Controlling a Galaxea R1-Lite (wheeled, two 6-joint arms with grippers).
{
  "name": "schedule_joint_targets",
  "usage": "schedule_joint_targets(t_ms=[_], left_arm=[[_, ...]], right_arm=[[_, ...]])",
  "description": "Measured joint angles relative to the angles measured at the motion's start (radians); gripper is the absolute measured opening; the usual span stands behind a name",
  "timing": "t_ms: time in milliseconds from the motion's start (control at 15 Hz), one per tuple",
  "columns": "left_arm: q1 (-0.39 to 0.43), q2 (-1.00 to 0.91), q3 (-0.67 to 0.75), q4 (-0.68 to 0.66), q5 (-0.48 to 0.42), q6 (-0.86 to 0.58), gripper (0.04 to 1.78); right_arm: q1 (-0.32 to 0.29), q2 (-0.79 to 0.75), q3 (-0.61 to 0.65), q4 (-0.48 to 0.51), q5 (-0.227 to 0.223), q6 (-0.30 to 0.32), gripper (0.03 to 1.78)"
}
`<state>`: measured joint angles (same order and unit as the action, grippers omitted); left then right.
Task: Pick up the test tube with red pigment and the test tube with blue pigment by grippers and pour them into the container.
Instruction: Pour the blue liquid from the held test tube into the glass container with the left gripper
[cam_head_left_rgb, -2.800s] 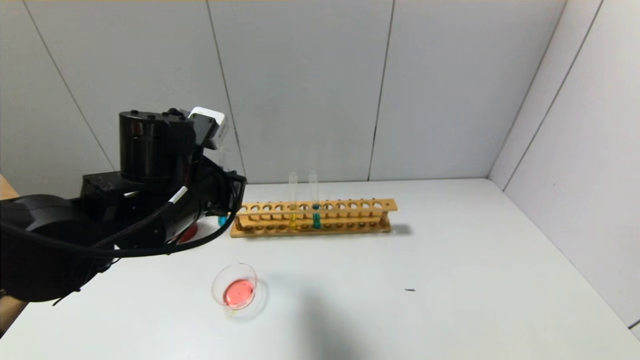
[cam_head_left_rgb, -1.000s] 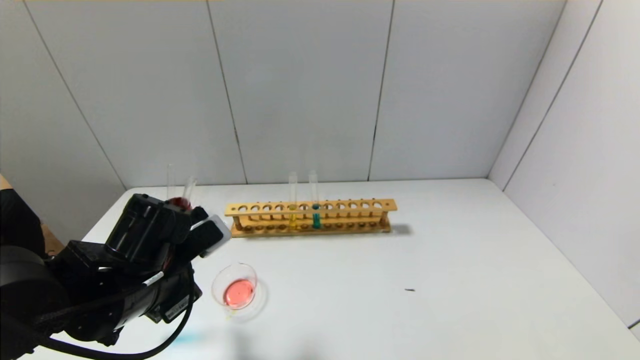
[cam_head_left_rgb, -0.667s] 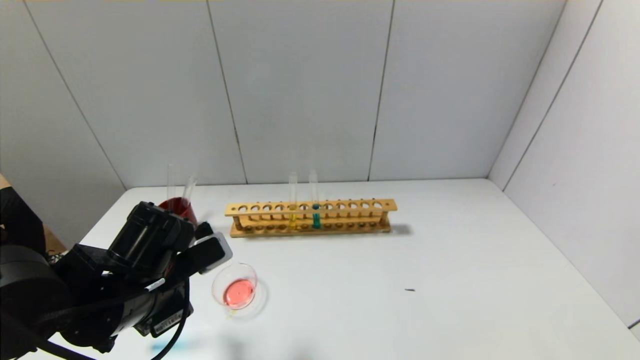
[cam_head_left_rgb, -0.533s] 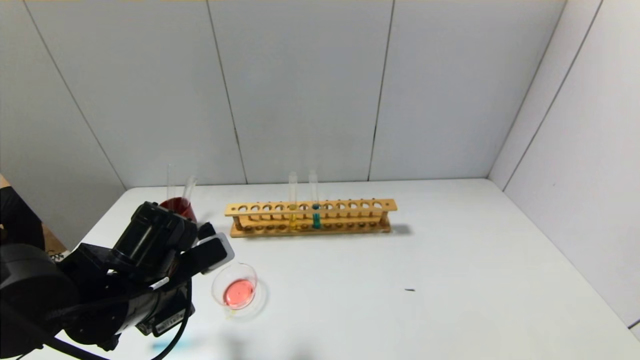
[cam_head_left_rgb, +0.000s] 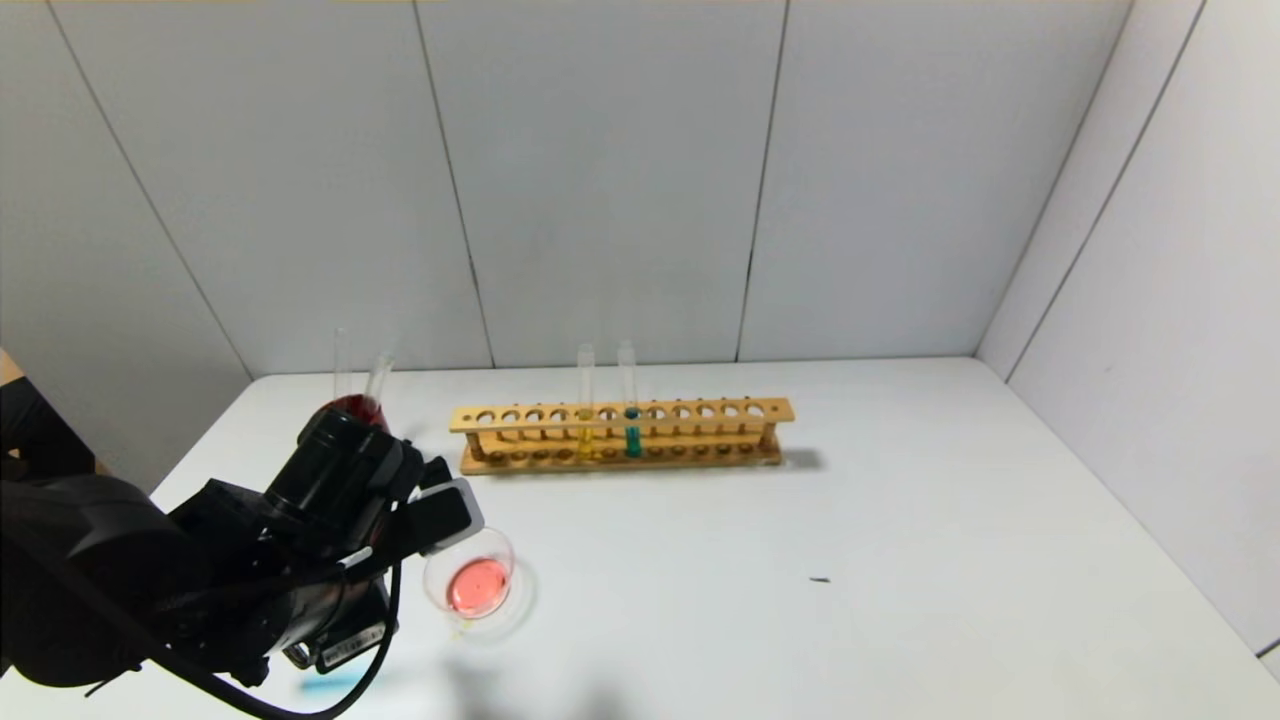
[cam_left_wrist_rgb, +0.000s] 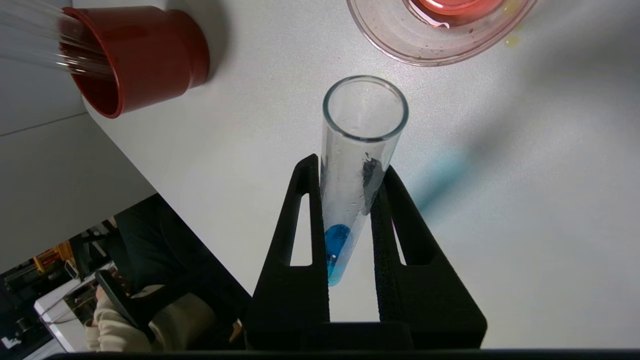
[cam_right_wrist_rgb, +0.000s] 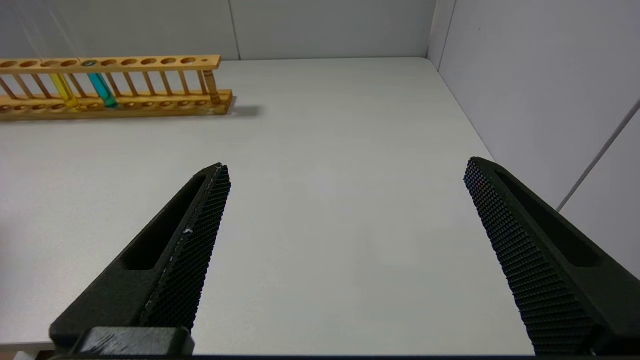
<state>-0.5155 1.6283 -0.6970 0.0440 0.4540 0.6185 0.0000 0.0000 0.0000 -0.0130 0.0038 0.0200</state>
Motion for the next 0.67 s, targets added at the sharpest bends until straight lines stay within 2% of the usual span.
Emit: schedule_joint_targets(t_ms=[267,667], left_arm=[[-0.002,0.049,-0.069,0.118,0.002,0.003,0.3],[-0.001,0.139,-0.14,0.167,0.005,0.005,0.3]], right_arm=[[0.0,0.0,0.0,0.0,0.0,0.0,1.71],[0.0,0.0,0.0,0.0,0.0,0.0,1.71]])
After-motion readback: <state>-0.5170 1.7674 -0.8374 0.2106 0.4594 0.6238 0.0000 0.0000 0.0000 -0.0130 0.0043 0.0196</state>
